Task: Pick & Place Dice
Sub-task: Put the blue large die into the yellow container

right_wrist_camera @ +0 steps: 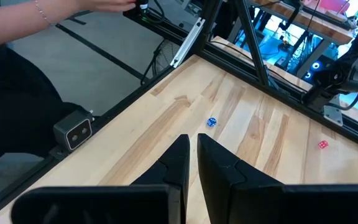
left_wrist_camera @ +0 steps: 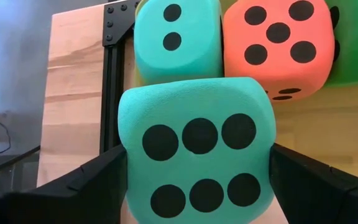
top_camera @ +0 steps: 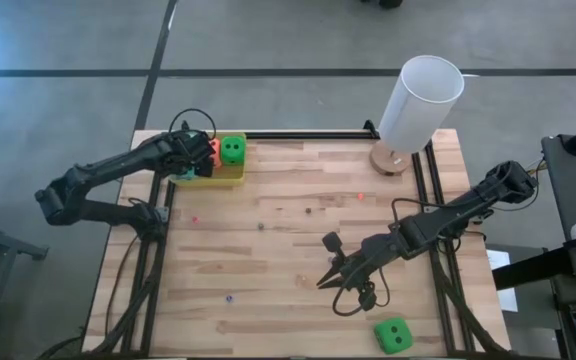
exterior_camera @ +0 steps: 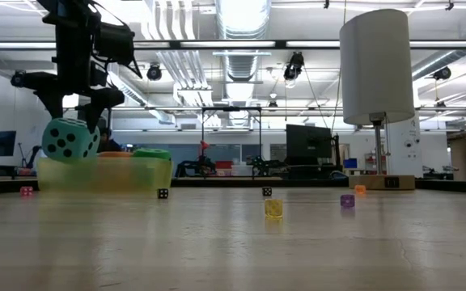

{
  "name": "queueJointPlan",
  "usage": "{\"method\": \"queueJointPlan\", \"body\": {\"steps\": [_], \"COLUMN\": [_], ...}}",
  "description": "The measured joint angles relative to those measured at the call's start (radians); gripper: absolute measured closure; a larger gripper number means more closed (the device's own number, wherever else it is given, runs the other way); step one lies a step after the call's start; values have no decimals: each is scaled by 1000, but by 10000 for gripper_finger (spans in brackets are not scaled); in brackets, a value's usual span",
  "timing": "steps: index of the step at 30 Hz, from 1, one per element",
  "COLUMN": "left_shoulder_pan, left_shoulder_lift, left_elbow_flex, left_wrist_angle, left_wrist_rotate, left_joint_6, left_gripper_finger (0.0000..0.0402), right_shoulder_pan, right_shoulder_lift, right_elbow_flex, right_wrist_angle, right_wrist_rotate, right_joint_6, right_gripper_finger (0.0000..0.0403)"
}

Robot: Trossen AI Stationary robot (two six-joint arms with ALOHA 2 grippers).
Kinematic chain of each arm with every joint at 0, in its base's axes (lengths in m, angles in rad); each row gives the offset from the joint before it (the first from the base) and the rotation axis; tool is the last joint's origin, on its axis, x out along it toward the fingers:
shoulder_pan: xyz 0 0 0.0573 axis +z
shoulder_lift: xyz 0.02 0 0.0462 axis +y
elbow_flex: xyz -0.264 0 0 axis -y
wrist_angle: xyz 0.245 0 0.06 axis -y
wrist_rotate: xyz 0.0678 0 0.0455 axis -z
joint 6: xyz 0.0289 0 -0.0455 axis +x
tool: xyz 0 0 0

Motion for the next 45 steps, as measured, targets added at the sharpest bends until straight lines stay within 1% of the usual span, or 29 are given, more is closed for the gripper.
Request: {"method": "queueJointPlan", "body": {"steps": [10,18,27,35,42,45], "left_shoulder_pan": [0,2,4,6,6,6], "left_shoulder_lift": [0,0,0,1,1,1], "left_elbow_flex": [0,0,-7,-34,-34,-34], "left_wrist_angle": [-13,-43,-39,-38,-26,-23], "left_wrist_rotate": [-5,8,8,34,61,62], "left_joint_6": [-4,-7,-6,35,20,20], "left_gripper_finger": [57,66,56,36,7,4], "right_shoulder_pan": [0,0,0,0,0,0], "right_shoulder_lift": [0,0,0,0,0,0], "right_elbow_flex": [0,0,0,0,0,0], "right_wrist_angle": [0,0,0,0,0,0], "right_wrist_rotate": [0,0,0,0,0,0], "right_joint_6": [1,0,0,2,1,1], "right_gripper_finger": [374,374,374,374,374,374]}}
